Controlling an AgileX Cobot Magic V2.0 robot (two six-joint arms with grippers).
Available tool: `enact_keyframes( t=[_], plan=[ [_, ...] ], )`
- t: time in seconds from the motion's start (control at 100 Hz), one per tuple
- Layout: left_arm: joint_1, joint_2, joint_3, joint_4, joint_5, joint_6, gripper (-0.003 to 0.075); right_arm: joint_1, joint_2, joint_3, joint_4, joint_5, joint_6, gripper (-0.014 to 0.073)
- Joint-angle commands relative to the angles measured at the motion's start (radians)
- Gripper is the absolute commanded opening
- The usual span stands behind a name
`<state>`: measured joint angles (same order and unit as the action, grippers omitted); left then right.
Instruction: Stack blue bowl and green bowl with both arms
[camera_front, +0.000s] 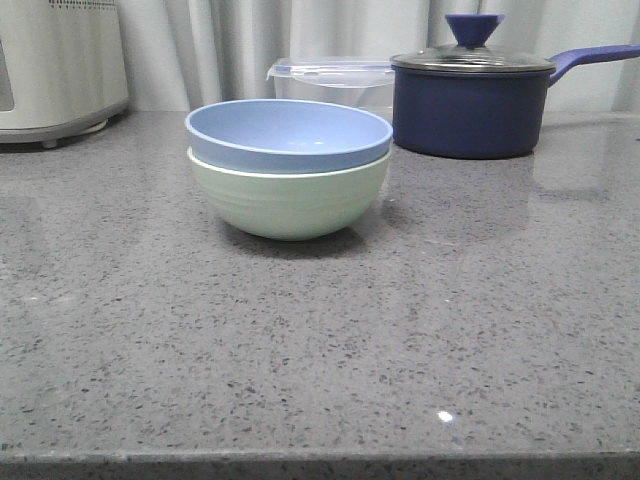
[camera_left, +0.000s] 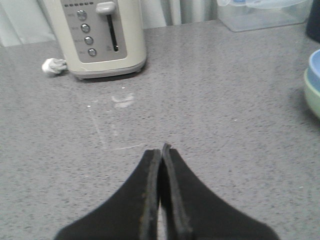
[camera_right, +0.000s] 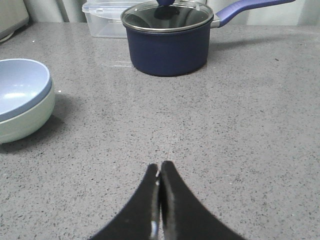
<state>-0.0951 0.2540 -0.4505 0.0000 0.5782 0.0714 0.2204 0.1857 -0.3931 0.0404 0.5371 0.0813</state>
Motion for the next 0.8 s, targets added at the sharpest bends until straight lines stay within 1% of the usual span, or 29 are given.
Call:
enact_keyframes(
  t=[0.0,0.13,0.25,0.35,0.42,0.58,0.72,0.79],
  plan=[
    [-0.001,0.011,-0.025,0.027,-0.082,0.000,-0.0020,-0.005,0.007,-0.027,-0.014,-0.076,0.002,-0.0080],
    [-0.001,0.011,-0.017,0.027,-0.094,0.000,-0.0020,-0.005,0.007,-0.027,-0.014,-0.076,0.002,-0.0080],
    [-0.001,-0.004,0.027,0.024,-0.204,-0.011,-0.0020,-0.005,0.007,-0.027,-0.014,-0.075,0.002,-0.0080],
    [0.012,-0.034,0.089,0.021,-0.314,-0.027,-0.0020,-0.005,0.007,-0.027,-0.014,-0.075,0.002,-0.0080],
    [0.030,-0.067,0.135,0.010,-0.365,-0.027,-0.0020,-0.005,0.007,-0.027,-0.014,-0.075,0.002,-0.0080],
    [0.077,-0.141,0.241,-0.023,-0.426,-0.027,-0.0020,-0.005,0.007,-0.027,-0.014,-0.075,0.002,-0.0080],
    [0.086,-0.201,0.345,-0.025,-0.483,-0.027,-0.0020,-0.005,0.007,-0.027,-0.014,-0.075,0.002,-0.0080],
    [0.086,-0.224,0.397,-0.053,-0.519,-0.027,-0.0020,-0.005,0.007,-0.027,-0.014,-0.075,0.002,-0.0080]
  ],
)
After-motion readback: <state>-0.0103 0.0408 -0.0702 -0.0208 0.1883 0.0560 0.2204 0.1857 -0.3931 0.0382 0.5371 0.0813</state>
